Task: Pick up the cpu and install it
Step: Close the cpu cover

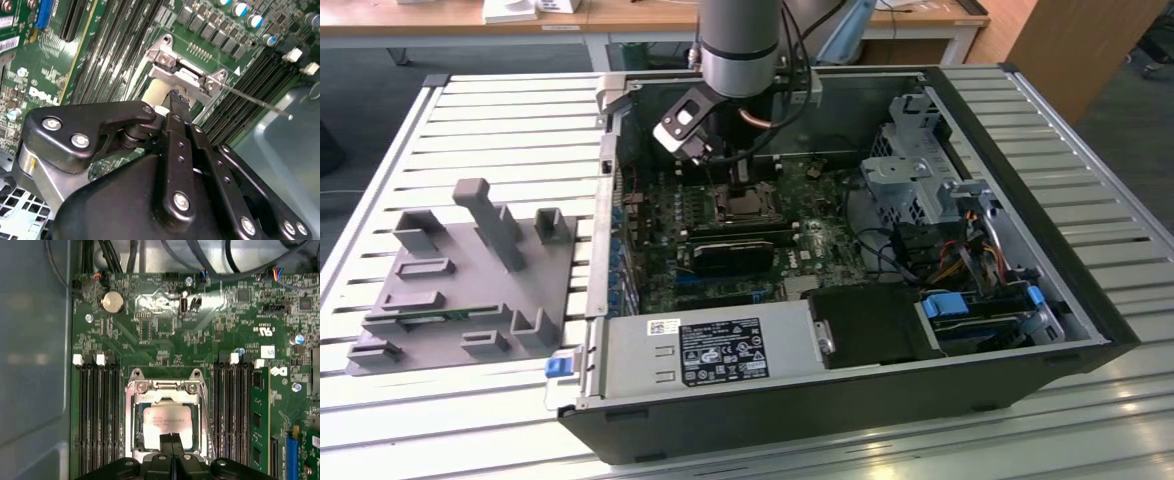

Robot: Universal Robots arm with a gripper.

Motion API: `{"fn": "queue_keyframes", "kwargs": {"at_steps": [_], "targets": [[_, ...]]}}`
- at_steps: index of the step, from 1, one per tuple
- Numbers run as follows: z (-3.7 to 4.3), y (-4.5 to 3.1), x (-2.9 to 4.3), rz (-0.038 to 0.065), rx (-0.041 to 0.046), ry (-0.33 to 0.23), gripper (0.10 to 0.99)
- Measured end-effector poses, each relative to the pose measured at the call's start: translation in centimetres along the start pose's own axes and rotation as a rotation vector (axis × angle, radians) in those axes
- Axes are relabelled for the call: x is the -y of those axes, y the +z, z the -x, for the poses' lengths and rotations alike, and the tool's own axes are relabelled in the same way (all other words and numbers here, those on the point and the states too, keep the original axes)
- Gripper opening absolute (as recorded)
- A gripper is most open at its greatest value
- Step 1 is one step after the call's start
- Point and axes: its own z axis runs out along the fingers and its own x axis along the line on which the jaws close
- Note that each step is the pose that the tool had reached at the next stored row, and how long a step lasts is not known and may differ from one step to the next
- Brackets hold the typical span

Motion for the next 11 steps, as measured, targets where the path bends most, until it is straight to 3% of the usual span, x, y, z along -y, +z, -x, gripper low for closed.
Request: {"fn": "queue_keyframes", "kwargs": {"at_steps": [11], "targets": [[0.04, 1.03, 0.88, 0.0, -0.0002, 0.0, 0.106]]}}
